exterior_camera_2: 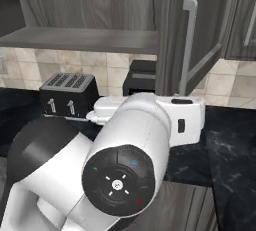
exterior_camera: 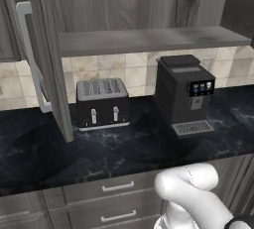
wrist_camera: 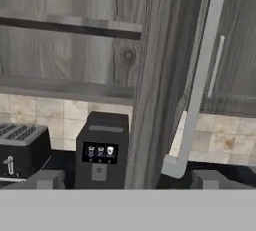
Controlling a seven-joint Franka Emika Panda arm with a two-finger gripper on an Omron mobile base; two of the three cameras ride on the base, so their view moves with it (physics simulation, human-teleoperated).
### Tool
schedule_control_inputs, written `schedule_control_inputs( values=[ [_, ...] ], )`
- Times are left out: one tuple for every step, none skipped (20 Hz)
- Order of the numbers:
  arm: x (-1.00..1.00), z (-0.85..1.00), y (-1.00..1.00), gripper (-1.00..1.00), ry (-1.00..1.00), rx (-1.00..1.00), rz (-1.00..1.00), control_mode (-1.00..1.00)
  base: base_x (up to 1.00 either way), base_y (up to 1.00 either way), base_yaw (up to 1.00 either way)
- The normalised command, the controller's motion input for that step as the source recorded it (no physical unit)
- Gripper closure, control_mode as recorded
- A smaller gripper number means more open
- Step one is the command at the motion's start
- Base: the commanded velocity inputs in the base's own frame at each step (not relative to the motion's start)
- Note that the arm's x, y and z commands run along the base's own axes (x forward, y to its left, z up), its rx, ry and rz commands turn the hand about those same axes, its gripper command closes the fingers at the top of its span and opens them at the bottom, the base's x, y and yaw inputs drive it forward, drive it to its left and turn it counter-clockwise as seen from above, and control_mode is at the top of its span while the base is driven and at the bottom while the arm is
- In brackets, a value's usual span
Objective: Open the cabinet. Pick the soap dispenser and place it next to the sink. Then close the cabinet.
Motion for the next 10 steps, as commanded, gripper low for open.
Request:
schedule_control_inputs(
  values=[
    [0.00, 0.00, -0.65, -1.00, 0.04, 0.01, 0.08, -1.00, 0.00, 0.00, 0.00],
    [0.00, 0.00, -0.55, -1.00, 0.00, 0.01, 0.11, -1.00, 0.00, 0.00, 0.00],
    [0.00, 0.00, -0.50, -1.00, 0.00, 0.01, 0.14, -1.00, 0.00, 0.00, 0.00],
    [0.00, 0.00, -0.45, -1.00, 0.00, 0.01, 0.16, -1.00, 0.00, 0.00, 0.00],
    [0.00, 0.00, -0.46, -1.00, 0.00, 0.03, 0.17, -1.00, 0.00, 0.00, 0.00],
    [0.00, 0.00, -0.48, -1.00, 0.00, 0.03, 0.17, -1.00, 0.00, 0.00, 0.00],
    [0.00, 0.00, -0.47, -1.00, 0.00, 0.04, 0.17, -1.00, 0.00, 0.00, 0.00],
    [0.00, 0.00, -0.44, -1.00, -0.03, 0.05, 0.18, -1.00, 0.00, 0.00, 0.00],
    [0.00, 0.00, -0.37, -1.00, -0.02, 0.05, 0.20, -1.00, 0.00, 0.00, 0.00],
    [0.00, 0.00, -0.32, -1.00, -0.05, 0.06, 0.21, -1.00, 0.00, 0.00, 0.00]
  ],
)
